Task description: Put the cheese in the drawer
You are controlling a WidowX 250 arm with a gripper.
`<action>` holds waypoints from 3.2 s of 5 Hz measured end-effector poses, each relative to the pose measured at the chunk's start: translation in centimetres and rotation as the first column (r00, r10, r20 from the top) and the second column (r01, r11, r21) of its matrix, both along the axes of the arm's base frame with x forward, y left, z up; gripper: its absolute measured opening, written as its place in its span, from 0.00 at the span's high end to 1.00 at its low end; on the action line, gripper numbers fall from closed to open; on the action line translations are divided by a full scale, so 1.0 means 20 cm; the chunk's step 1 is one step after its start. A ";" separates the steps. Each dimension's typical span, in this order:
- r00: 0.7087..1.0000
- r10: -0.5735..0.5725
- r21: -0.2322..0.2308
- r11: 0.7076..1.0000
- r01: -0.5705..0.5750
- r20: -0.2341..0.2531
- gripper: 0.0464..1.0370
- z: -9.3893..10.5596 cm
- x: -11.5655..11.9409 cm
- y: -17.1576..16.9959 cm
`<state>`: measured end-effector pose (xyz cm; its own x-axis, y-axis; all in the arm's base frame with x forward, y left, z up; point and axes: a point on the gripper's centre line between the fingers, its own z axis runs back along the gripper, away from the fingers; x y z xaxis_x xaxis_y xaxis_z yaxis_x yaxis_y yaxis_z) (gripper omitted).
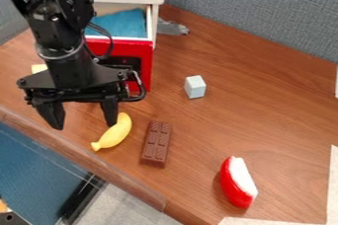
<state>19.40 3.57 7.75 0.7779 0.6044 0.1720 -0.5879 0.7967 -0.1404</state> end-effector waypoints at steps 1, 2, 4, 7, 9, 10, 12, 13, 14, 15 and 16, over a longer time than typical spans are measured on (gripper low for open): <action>1.000 -0.002 -0.010 1.000 0.001 -0.016 0.04 -0.01 -0.01 0.00; 0.995 0.097 -0.025 0.995 -0.096 0.015 0.04 0.04 -0.08 0.16; 0.977 0.212 -0.066 0.975 -0.212 -0.003 0.04 0.09 -0.10 0.37; 0.957 0.290 -0.012 0.957 -0.290 0.030 0.04 -0.11 0.04 0.52; 0.948 0.315 -0.011 0.949 -0.315 0.040 0.04 -0.16 0.14 0.59; 0.946 0.321 -0.015 0.947 -0.321 0.033 0.04 -0.19 0.18 0.63; 0.947 0.322 -0.030 0.946 -0.322 -0.019 0.38 -0.28 0.20 0.67; 0.949 0.315 -0.039 0.948 -0.315 -0.014 0.53 -0.28 0.20 0.67; 0.949 0.314 -0.067 0.947 -0.314 -0.024 0.53 -0.26 0.17 0.66; 0.947 0.320 -0.092 0.944 -0.317 0.017 0.53 -0.10 0.14 0.65; 0.946 0.324 -0.123 0.939 -0.321 0.001 0.53 0.04 0.11 0.62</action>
